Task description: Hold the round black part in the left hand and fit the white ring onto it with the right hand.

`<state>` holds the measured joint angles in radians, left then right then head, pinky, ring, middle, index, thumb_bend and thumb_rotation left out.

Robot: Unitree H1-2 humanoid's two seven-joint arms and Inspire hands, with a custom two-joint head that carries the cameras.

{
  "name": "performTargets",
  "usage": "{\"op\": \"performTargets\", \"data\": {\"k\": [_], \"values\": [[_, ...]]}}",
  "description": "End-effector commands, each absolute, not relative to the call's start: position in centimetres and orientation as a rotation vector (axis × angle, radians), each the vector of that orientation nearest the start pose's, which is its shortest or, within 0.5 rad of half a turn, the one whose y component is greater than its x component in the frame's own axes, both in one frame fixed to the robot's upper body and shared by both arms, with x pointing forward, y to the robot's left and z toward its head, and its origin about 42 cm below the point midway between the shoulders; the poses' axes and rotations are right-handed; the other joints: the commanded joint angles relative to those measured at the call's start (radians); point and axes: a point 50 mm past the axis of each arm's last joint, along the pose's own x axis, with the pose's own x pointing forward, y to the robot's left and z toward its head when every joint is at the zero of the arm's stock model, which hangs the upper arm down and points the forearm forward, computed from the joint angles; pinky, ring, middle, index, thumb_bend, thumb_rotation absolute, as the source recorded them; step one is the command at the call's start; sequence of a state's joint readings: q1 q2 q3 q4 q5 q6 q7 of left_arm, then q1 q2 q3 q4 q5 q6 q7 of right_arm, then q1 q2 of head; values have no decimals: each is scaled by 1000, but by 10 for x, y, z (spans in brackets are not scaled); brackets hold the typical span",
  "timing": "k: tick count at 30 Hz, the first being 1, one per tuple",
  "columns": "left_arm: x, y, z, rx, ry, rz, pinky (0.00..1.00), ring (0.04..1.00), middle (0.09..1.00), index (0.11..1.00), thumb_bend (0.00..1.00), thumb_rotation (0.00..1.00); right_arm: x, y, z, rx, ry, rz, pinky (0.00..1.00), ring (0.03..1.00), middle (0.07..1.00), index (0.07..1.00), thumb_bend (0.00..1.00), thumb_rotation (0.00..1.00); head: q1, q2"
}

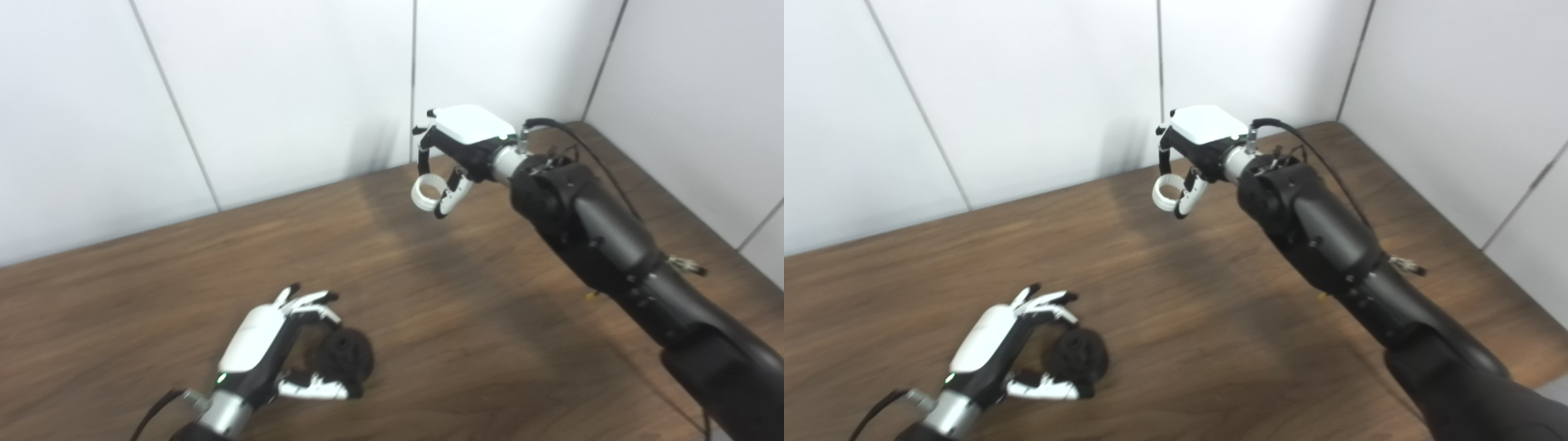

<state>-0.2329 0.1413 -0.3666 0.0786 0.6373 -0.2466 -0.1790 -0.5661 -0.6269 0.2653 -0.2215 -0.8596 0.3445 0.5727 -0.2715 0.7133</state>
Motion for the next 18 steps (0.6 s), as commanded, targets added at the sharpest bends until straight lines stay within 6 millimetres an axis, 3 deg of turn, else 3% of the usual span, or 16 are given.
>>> {"op": "performTargets", "data": {"k": [1,10,18], "values": [[336,117,157,833,-491,-590,1000,841,847,478,514,47,390,-276,349,-1525,-229,191,995,1000,907,481,518,131,22,13],[337,109,159,834,-483,-576,1000,834,847,478,514,48,360,-239,353,-1482,-347,344,976,1000,917,481,518,133,97,55],[336,107,159,836,-482,-570,1000,831,846,478,514,48,345,-217,345,-1432,-468,460,965,1000,920,480,517,135,110,65]]}}
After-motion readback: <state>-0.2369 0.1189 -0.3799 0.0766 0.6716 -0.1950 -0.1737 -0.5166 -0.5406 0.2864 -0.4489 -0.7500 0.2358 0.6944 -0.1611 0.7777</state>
